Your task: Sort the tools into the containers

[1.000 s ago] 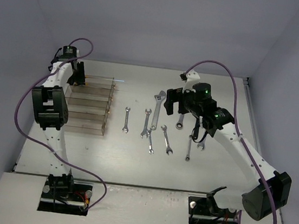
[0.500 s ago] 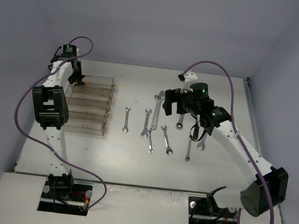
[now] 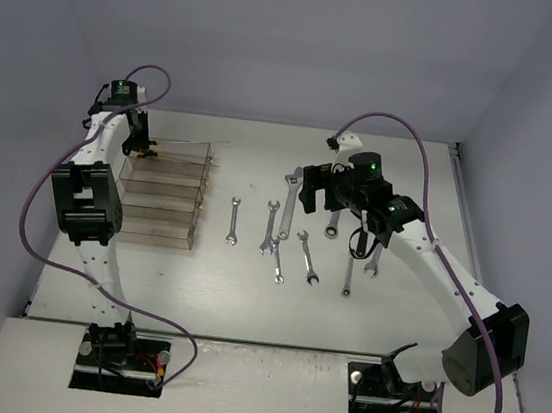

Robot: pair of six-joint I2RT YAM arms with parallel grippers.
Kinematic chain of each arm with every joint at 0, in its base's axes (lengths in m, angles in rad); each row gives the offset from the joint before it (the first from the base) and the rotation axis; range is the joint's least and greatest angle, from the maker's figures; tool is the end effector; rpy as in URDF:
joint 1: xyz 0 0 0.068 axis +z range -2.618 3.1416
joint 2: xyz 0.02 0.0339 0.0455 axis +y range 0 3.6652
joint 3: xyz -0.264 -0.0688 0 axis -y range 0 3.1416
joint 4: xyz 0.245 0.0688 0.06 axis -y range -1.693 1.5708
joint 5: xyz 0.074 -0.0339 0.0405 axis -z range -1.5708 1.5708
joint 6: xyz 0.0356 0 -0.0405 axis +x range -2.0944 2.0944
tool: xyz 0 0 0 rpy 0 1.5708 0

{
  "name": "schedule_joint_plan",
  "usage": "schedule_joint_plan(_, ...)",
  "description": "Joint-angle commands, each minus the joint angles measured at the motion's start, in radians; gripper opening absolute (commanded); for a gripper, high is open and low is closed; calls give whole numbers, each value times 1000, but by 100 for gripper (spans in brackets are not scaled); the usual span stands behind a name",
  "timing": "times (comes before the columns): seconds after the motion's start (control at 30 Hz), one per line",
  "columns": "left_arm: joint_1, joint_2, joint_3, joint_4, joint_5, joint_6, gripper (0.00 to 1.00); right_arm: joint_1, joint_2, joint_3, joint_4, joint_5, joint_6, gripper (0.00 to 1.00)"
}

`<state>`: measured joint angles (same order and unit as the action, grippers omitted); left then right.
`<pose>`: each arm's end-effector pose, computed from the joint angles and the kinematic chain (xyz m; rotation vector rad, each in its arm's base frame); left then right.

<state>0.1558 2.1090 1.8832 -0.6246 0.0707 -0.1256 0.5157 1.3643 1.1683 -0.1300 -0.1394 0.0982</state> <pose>0.4744 0.0720 0.2615 -0.3074 2.4000 -0.0718 0.2771 0.1628 0.3480 -0.4943 1.8670 0.5466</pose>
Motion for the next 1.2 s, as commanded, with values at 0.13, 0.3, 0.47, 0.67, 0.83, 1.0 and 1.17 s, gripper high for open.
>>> schedule_joint_plan(0.13, 16, -32, 98, -84, 41, 48, 0, -3, -7, 20, 61, -21, 7, 98)
schedule_joint_plan(0.3, 18, 1, 136, -110, 39, 46, 0, -3, -17, 10, 61, -19, 9, 98)
schedule_joint_plan(0.47, 20, 3, 180, -109, 11, 53, 7, -3, -22, 5, 60, -16, 14, 98)
schedule_joint_plan(0.67, 36, -7, 195, -111, 7, 48, 31, -3, -21, 7, 60, -15, 19, 98)
schedule_joint_plan(0.83, 39, -27, 185, -110, 9, 50, 41, -3, -19, 10, 61, -15, 21, 98)
schedule_joint_plan(1.0, 39, -62, 177, -110, 33, 13, 49, -3, -19, 17, 59, 11, 25, 98)
schedule_joint_plan(1.17, 32, -160, 141, -109, 77, -81, 67, -5, -1, 27, 58, 137, 71, 98)
